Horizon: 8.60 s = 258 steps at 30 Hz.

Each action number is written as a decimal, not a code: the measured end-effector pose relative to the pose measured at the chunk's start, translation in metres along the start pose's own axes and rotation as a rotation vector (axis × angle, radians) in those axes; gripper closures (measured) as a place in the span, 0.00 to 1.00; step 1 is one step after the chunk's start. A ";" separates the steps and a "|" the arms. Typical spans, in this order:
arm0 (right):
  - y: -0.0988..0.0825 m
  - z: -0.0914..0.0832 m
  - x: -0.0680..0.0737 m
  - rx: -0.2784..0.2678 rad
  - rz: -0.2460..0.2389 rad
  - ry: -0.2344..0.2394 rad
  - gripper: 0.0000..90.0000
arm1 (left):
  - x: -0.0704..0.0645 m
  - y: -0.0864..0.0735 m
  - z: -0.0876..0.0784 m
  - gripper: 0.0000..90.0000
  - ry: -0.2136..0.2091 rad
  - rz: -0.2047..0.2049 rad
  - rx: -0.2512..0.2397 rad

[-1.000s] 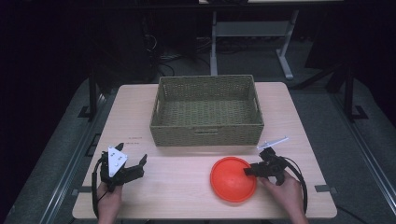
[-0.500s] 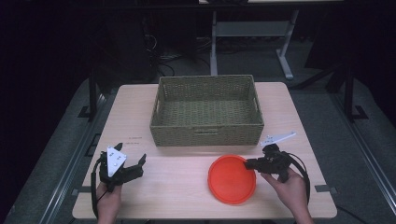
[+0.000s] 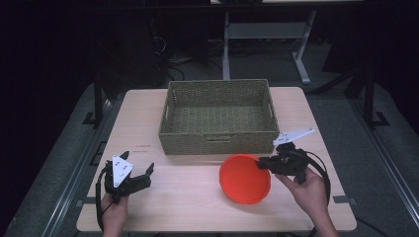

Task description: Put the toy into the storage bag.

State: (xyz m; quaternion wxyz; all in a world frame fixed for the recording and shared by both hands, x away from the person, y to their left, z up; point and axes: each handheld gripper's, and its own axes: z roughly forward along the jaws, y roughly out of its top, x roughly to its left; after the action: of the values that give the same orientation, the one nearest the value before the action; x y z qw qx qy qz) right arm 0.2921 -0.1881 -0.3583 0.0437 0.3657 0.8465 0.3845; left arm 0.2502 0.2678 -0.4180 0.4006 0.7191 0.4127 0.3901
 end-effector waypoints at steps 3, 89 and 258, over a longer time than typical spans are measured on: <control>0.006 -0.004 0.000 -0.004 -0.006 -0.009 0.91 | 0.000 0.000 0.000 0.14 0.001 -0.003 0.002; 0.193 -0.019 -0.065 -0.004 0.039 -0.082 0.91 | 0.009 -0.002 -0.004 0.14 0.016 -0.029 -0.010; 0.096 0.023 -0.127 -0.010 0.274 0.123 0.47 | 0.005 -0.001 -0.003 0.14 0.008 -0.011 -0.004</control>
State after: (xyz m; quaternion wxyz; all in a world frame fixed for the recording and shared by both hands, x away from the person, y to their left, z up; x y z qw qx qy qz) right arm 0.4492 -0.2149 -0.3352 -0.0593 0.4533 0.7878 0.4128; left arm 0.2493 0.2728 -0.4166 0.4026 0.7145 0.4175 0.3913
